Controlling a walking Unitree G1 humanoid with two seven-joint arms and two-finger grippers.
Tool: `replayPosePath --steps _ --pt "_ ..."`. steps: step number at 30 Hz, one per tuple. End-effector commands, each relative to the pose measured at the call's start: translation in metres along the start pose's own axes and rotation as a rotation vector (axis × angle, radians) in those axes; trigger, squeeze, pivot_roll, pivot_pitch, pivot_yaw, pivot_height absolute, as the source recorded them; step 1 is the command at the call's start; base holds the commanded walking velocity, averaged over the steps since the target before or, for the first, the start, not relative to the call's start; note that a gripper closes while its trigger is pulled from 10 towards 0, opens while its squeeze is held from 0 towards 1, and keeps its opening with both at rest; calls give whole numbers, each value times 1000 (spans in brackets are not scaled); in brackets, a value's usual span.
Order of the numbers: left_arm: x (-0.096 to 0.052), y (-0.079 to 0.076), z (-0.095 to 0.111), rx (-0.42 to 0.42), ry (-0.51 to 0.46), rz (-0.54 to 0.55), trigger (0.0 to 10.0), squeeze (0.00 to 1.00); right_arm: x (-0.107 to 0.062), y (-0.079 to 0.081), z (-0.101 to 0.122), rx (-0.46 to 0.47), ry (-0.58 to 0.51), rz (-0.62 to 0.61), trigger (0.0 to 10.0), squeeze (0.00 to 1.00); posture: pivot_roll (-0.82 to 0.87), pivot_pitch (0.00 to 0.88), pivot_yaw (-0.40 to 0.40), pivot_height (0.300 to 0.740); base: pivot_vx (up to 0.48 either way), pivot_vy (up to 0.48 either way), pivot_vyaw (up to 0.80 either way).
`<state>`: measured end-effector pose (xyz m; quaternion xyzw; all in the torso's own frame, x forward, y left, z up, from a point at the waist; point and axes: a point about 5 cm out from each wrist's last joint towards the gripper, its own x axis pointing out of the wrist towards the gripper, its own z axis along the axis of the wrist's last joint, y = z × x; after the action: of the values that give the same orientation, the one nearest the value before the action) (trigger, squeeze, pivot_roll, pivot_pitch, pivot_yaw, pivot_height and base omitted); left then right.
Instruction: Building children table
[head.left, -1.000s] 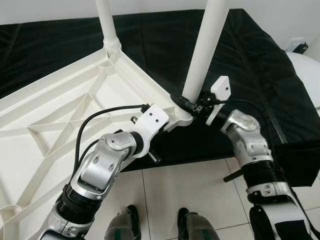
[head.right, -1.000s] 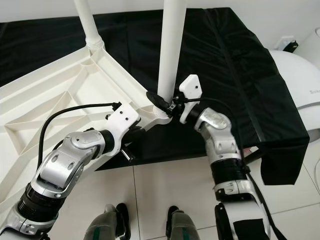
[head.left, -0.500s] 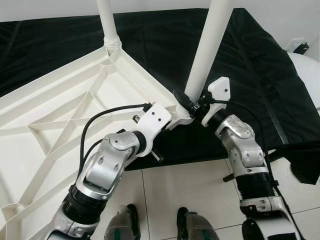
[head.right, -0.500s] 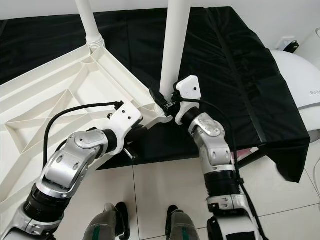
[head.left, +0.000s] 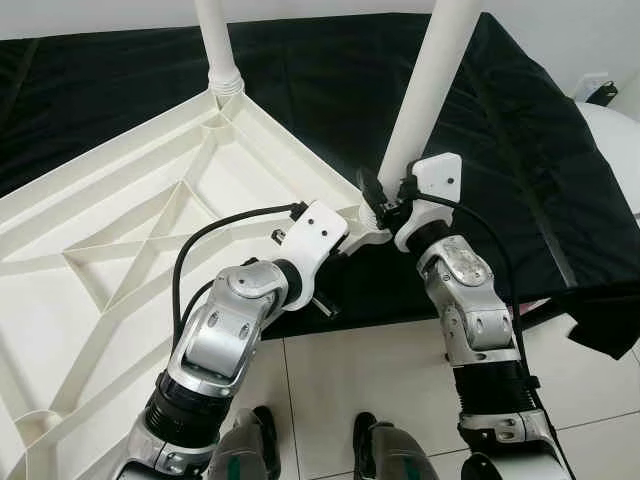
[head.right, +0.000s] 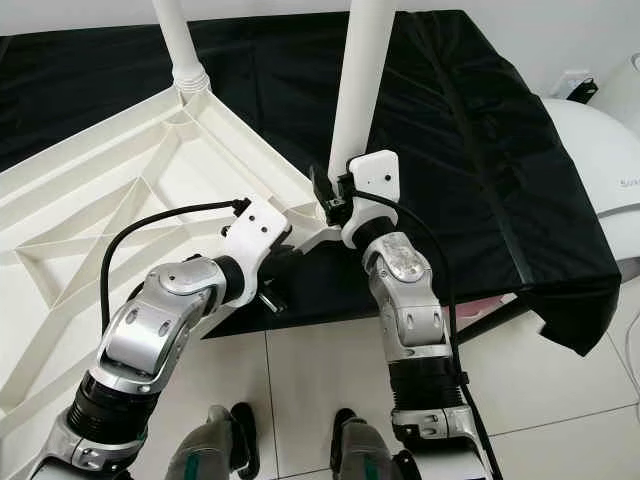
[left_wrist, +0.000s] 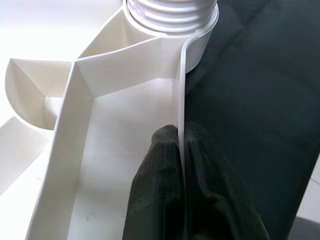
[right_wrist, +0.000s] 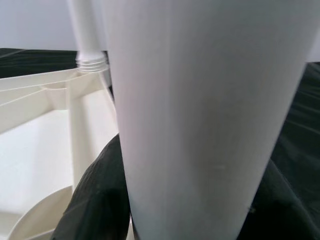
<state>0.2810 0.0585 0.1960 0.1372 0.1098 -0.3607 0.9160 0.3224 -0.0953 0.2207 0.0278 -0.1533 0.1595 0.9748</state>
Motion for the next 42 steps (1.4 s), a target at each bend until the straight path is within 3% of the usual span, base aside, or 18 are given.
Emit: replayPosePath --steps 1,11,21,22,24,25,32,33,34,35,42 --pt "0 11 15 0 -91 272 10000 0 1 22 3 80 -20 15 10000 0 -114 239 -15 740 0 0 0" --pt "3 8 18 -9 -98 269 10000 0 -2 32 -3 67 22 -127 10000 0 -115 246 -12 740 0 0 0" --pt "1 8 16 12 -93 250 10000 0 -3 36 -6 80 40 -164 10000 0 -115 247 -5 740 0 0 0" --pt "1 8 16 14 -92 249 10000 0 -3 36 -6 78 41 -166 10000 47 -115 247 -5 740 0 0 0" --pt "1 8 15 18 -91 248 10000 0 -3 35 -6 88 44 -165 10000 47 -115 247 -5 740 0 0 0" --pt "1 9 15 20 -90 248 10000 0 -3 35 -6 103 48 -161 10000 1000 -115 247 -5 740 0 0 0" --pt "0 9 14 21 -88 251 10000 0 -5 33 -6 103 57 -159 10000 1000 -113 248 -8 740 0 0 0" --pt "0 10 14 23 -88 252 10000 0 -5 32 -6 99 56 -155 10000 424 -113 248 -8 740 0 0 0" --pt "0 10 14 23 -88 252 10000 0 -5 32 -6 99 56 -155 10000 424 -113 248 -8 740 0 0 0" --pt "-1 10 13 29 -87 251 10000 0 -6 30 -5 90 53 -147 10000 0 -110 244 -9 740 0 0 0" --pt "-4 11 11 55 -86 239 10000 0 -5 18 -2 72 39 -96 10000 0 -109 238 -12 740 0 0 0"
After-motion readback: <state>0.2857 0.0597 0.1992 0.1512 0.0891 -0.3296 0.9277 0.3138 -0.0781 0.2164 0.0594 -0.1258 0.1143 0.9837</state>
